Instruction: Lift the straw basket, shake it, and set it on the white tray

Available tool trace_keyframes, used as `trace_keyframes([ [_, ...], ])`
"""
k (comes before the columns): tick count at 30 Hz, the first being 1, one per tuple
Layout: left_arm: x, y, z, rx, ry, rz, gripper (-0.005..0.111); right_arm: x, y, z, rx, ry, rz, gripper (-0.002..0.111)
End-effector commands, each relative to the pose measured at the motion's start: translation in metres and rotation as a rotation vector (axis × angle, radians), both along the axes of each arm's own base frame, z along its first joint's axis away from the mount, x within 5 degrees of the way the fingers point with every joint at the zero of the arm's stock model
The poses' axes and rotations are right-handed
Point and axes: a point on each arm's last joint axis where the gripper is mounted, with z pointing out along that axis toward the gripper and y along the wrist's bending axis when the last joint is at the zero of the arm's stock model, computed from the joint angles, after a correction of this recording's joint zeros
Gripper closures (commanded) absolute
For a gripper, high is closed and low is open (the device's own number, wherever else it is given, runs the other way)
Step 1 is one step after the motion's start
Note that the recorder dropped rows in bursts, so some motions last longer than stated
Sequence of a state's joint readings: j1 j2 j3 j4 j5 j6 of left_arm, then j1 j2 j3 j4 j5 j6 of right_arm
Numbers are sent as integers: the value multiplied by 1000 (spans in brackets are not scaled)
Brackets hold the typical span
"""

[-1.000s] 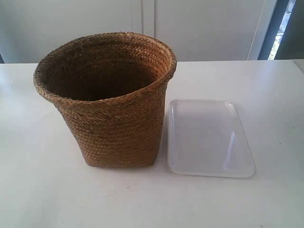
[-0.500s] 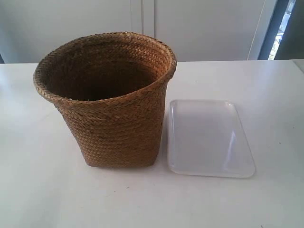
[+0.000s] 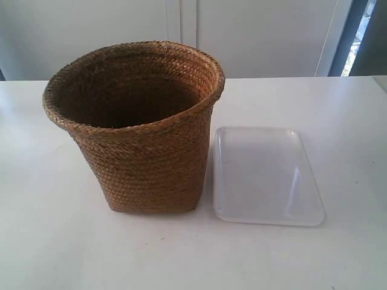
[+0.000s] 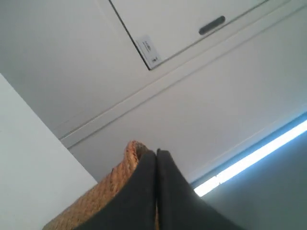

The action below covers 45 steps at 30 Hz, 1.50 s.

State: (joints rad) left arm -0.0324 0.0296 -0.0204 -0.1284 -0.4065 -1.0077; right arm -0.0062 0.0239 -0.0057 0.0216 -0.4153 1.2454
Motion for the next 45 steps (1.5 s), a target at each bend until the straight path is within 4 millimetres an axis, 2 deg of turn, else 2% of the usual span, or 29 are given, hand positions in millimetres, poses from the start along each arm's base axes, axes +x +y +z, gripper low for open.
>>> trace_keyframes([
  [1,-2,-15,-1,248,-38,-111,107,4,8,-12,-133,127,43,108],
  [2,-2,-17,-1,245,-31,-130,107,5,8,-13,-148,138,38,108],
  [3,-2,-15,-1,164,-20,-139,107,5,8,-13,-131,138,42,108],
  [5,-2,-10,8,-23,-23,-125,107,5,5,-9,-19,132,52,108],
  [6,-4,-8,15,-53,-48,-112,107,5,3,-4,31,124,53,108],
  [9,-10,-9,35,113,-156,-73,107,6,3,18,6,76,47,108],
  [12,-11,-16,36,247,-177,-108,107,8,12,23,-279,71,25,108],
  [13,-9,-16,33,242,-138,-109,107,10,14,21,-349,95,21,108],
  [15,-6,-10,27,188,-33,-74,107,13,14,22,-353,125,21,108],
  [17,-6,-6,28,151,40,-38,107,15,14,32,-359,120,15,108],
  [19,-8,-5,35,217,22,-16,107,17,16,45,-410,92,13,108],
  [23,-11,-9,44,331,-70,-10,107,24,23,62,-631,68,0,108],
  [28,-1,-1,43,386,176,60,107,45,21,70,-655,184,-5,108],
  [32,16,0,55,513,262,70,107,72,20,83,-712,251,-15,108],
  [36,35,-2,57,524,312,45,107,96,21,82,-719,319,17,108],
  [41,42,-3,55,520,329,33,107,107,20,74,-689,376,39,108],
  [45,43,-4,59,521,281,32,107,108,21,74,-741,367,30,108],
])
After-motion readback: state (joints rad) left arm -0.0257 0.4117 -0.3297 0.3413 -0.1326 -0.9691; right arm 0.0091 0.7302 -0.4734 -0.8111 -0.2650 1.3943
